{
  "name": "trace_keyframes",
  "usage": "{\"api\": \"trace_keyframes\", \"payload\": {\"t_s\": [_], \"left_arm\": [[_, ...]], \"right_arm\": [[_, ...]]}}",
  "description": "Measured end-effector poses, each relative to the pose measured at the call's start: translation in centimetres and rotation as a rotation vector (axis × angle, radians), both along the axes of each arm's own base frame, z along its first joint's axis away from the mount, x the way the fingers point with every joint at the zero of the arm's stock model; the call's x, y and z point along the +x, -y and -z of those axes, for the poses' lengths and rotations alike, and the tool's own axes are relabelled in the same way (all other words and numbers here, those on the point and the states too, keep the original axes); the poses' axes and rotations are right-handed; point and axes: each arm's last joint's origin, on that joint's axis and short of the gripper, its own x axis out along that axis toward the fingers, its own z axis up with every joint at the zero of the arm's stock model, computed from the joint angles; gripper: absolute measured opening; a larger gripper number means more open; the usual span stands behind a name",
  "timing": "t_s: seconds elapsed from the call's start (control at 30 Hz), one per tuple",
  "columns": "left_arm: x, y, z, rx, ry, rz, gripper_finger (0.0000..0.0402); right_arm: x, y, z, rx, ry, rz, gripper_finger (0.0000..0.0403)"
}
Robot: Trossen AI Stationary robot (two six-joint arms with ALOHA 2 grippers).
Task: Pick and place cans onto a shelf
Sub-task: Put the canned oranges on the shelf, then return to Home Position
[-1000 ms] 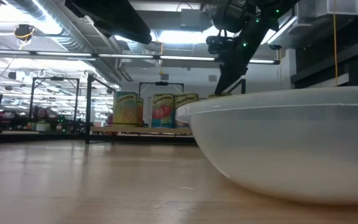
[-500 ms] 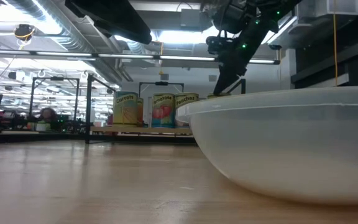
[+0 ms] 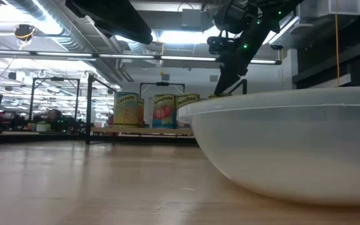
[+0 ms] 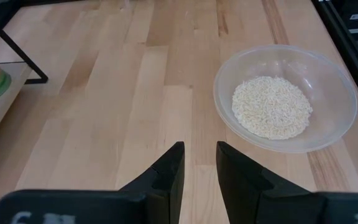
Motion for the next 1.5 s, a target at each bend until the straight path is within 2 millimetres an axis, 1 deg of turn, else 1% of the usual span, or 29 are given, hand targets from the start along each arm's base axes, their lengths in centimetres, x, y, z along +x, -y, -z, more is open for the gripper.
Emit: {"api": "trace_keyframes", "payload": {"t_s": [0.2,0.33,0.4,0.5,0.57,0.7,0.8,0.9,1.03,1.17,1.3,1.37,1.43,1.5], "left_arm": [[0.0,0.0,0.0,0.0,0.0,0.0,0.0086],[0.0,0.0,0.0,0.0,0.0,-0.001,0.0086],[0.1,-0.2,0.0,0.0,0.0,-0.006,0.0086],[0.3,-0.6,0.0,0.002,0.003,-0.019,0.0086],[0.7,-1.1,-0.2,0.027,0.022,-0.014,0.0086],[2.2,-2.4,-1.6,0.12,0.154,0.019,0.0086],[3.1,-3.3,-3.7,0.217,0.262,0.038,0.0086],[3.5,-4.1,-7.2,0.29,0.341,0.039,0.0086],[2.6,-5.0,-12.1,0.361,0.421,0.04,0.0086],[0.2,-5.7,-16.6,0.373,0.451,0.029,0.0086],[-3.1,-6.3,-20.2,0.384,0.444,0.0,0.0086],[-4.9,-6.5,-21.3,0.393,0.431,-0.004,0.0086],[-6.6,-6.7,-22.4,0.383,0.456,-0.003,0.0086],[-8.3,-7.0,-23.2,0.376,0.474,-0.004,0.0086]], "right_arm": [[0.0,0.0,0.0,0.0,0.0,0.0,0.0115],[0.0,0.0,0.0,0.001,-0.002,0.0,0.012],[0.1,0.0,-0.4,-0.001,0.002,0.0,0.012],[0.4,0.2,-1.7,-0.009,0.027,0.001,0.012],[0.7,0.0,-2.9,-0.014,0.041,-0.005,0.012],[1.3,-0.5,-6.1,-0.028,0.087,-0.023,0.012],[1.4,-1.2,-9.0,-0.022,0.118,-0.028,0.012],[1.1,-2.1,-12.0,0.003,0.135,-0.021,0.012],[0.0,-3.6,-15.9,0.024,0.15,-0.031,0.012],[-1.8,-5.3,-19.6,0.041,0.153,-0.071,0.012],[-4.3,-6.8,-22.7,0.091,0.152,-0.143,0.012],[-5.7,-7.5,-24.0,0.135,0.156,-0.171,0.012],[-7.2,-8.1,-25.2,0.196,0.158,-0.182,0.012],[-8.6,-8.6,-26.2,0.257,0.173,-0.197,0.012]]}}
